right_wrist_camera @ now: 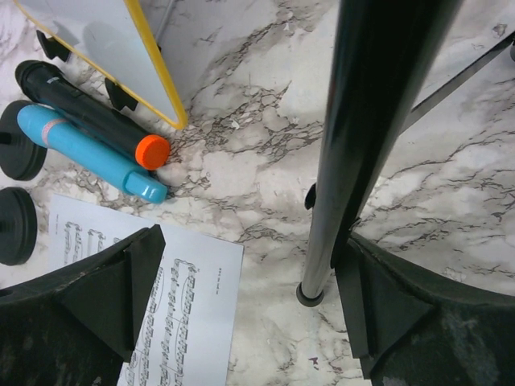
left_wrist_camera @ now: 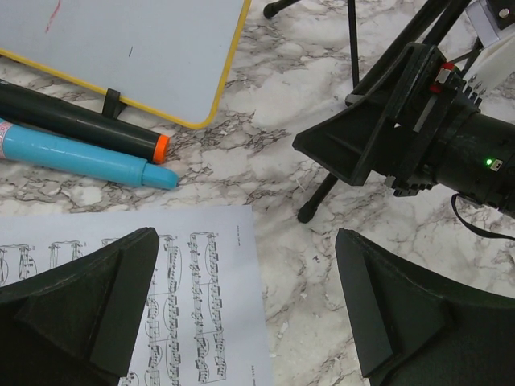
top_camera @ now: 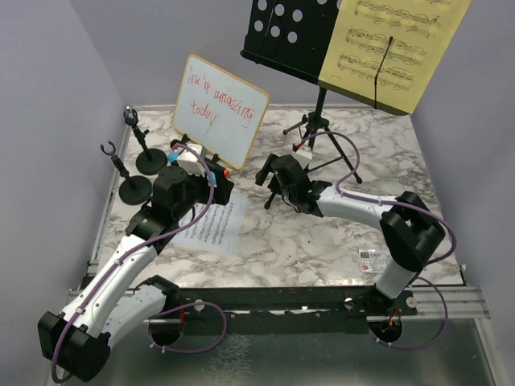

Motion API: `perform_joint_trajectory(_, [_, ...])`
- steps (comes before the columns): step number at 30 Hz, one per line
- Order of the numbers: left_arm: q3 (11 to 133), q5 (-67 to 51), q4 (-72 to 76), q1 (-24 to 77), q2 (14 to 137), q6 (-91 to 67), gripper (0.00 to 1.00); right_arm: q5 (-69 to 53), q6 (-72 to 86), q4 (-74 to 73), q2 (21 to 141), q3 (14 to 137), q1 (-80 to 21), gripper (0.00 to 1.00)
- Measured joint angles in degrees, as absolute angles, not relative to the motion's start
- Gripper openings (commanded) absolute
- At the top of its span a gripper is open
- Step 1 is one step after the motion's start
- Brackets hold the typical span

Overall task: Pack up the instrument practice props
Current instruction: Adjust the music stand at the center of the board.

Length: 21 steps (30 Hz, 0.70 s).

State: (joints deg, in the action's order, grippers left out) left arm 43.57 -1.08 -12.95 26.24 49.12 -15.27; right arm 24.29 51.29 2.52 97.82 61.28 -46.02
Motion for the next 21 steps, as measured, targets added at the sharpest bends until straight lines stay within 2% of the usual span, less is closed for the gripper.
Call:
perform_joint_trajectory(7, [43.6,-3.8,-12.9,25.9,49.1,-15.9,0.97,24.1,46.7,5.5,96.1,59.4,-46.1,1.00])
perform_joint_trajectory(15, [44.6,-9.5,-11.8,25.9,52.6,-18.0,0.98,24.0,40.2,9.3,82.0,50.3,-44.3,1.00])
perform_joint_trajectory(21, [48.4,-10.9,-11.7,26.8,55.2,-19.7,0.97,20.1,38.3,9.8,72.4,42.2,-34.0,1.00])
